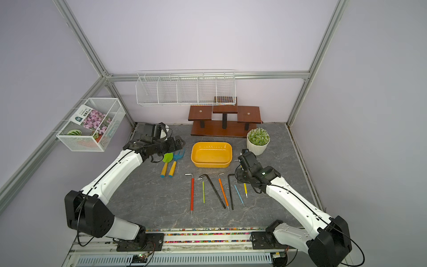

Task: Put the hex key on the desktop into the storage box
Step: Pick up the Allen key from the center of the board, then place the Allen key in the storage box.

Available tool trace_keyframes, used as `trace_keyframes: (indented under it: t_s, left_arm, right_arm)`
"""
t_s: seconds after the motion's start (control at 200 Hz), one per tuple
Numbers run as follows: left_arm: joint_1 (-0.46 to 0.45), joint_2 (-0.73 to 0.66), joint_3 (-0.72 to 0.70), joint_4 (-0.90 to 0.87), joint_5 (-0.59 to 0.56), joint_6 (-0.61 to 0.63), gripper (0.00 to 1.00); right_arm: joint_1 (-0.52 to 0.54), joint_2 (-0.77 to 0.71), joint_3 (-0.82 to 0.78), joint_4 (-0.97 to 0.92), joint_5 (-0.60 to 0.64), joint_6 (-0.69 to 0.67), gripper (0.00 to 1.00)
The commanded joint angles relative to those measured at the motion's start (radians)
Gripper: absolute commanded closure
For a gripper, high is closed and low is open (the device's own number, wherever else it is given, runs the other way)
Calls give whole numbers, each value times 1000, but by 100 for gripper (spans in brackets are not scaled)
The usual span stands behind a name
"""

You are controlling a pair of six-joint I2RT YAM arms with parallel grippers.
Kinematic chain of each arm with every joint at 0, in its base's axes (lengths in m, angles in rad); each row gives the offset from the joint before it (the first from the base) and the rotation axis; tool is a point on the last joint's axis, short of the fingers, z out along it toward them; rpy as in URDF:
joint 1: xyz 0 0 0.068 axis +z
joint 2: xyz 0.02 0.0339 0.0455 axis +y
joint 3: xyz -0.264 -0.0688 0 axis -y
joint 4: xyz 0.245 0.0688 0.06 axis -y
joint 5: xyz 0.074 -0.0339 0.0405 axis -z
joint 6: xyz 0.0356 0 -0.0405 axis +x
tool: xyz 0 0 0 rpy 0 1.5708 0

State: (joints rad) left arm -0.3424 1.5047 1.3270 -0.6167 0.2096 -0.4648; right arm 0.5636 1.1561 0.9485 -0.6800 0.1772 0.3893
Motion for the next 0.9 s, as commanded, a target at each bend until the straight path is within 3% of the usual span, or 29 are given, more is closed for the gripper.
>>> trace_keyframes:
  t_s: [0.0, 0.19, 0.355, 0.685, 0.895]
  left_arm:
    - [9, 43, 36, 11, 35, 53, 0]
    - [54, 106, 123, -55, 140, 62, 0]
    - [56, 135, 201, -109, 100, 144, 0]
    - [94, 82, 99, -50, 25, 129, 0]
    - [102, 77, 45, 8, 77, 109, 0]
  right_arm:
    - [7, 50, 62, 58, -23, -121, 97]
    - [7, 196, 213, 6, 2, -172, 100]
    - [7, 297, 297, 22, -26, -223, 100]
    - [7, 392, 404, 114, -143, -380, 99]
    - [7, 506, 522, 98, -191, -468, 98]
